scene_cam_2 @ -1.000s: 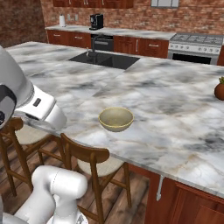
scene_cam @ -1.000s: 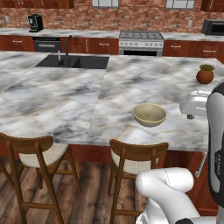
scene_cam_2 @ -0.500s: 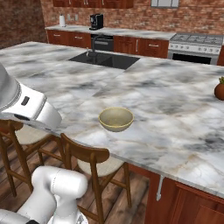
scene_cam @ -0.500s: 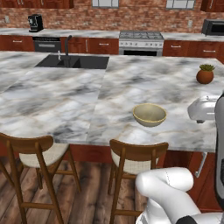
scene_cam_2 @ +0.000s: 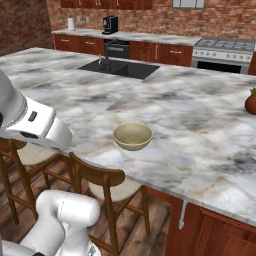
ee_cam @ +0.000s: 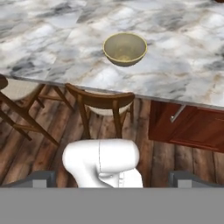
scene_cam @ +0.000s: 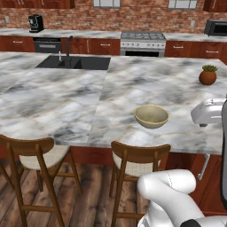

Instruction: Pick up the bowls from the cabinet and place each bowl in front of a stool on the dining counter.

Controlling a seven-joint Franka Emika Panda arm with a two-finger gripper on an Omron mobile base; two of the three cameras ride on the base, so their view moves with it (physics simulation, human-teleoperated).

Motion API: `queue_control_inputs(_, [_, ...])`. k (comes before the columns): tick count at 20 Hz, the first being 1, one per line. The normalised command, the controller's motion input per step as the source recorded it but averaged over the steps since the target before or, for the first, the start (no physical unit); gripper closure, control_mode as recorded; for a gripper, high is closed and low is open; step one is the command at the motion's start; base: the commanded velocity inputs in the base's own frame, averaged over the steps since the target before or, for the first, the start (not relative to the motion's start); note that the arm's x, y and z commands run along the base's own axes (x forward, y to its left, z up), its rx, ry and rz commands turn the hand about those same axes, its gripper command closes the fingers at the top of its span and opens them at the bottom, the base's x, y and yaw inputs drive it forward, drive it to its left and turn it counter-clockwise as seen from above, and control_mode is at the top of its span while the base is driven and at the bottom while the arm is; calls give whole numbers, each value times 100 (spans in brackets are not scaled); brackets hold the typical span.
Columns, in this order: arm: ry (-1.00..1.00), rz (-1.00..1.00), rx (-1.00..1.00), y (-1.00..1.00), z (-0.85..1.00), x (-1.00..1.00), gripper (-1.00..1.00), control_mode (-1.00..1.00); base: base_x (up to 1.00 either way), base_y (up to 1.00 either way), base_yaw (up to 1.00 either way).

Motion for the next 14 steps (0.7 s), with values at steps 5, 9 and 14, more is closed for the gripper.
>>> queue_control_inputs(5, [0,0,0,1,-5,-3,-100,100,-8,0,0])
queue_control_inputs(9, [0,0,0,0,0,0,-100,100,-100,-51,-18])
queue_control_inputs(14, [0,0,0,0,0,0,-100,100,-100,-74,-35])
